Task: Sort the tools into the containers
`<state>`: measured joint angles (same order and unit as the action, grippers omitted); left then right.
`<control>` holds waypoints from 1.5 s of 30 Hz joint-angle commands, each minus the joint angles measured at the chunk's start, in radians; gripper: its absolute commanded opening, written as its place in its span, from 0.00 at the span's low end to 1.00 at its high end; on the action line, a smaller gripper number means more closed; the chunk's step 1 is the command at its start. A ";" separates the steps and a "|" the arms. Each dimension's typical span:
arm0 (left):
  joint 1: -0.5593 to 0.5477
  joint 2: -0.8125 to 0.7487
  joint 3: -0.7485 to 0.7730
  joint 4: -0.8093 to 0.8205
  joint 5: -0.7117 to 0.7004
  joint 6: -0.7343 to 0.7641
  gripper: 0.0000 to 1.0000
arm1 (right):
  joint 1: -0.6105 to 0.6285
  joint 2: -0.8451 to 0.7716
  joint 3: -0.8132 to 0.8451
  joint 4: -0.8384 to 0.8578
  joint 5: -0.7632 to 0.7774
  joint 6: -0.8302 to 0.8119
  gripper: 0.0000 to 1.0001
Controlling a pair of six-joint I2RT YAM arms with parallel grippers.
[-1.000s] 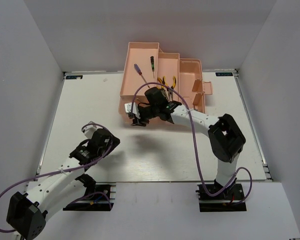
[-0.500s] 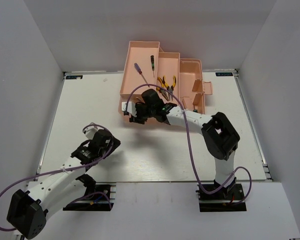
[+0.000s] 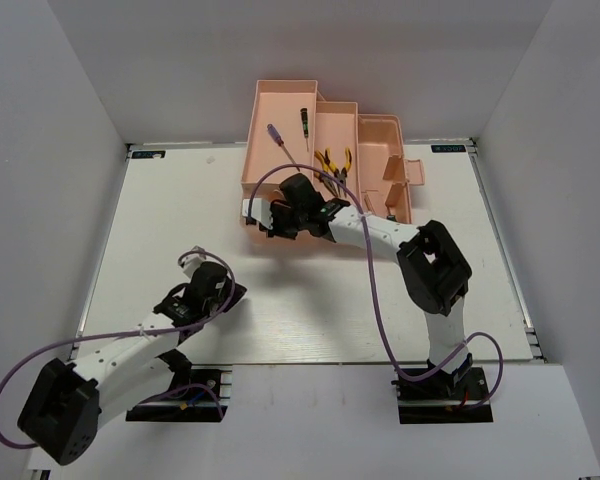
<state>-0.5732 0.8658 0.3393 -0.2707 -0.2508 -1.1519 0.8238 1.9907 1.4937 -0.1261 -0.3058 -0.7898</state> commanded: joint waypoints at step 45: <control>0.228 0.909 0.067 1.468 0.338 0.146 0.26 | -0.071 -0.274 0.027 -0.161 -0.274 0.386 0.00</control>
<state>-0.3607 1.7687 0.3813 1.1011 0.0525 -0.9947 0.7437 1.8202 1.5097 -0.3599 -0.4488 -0.5030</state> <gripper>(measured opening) 0.246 0.159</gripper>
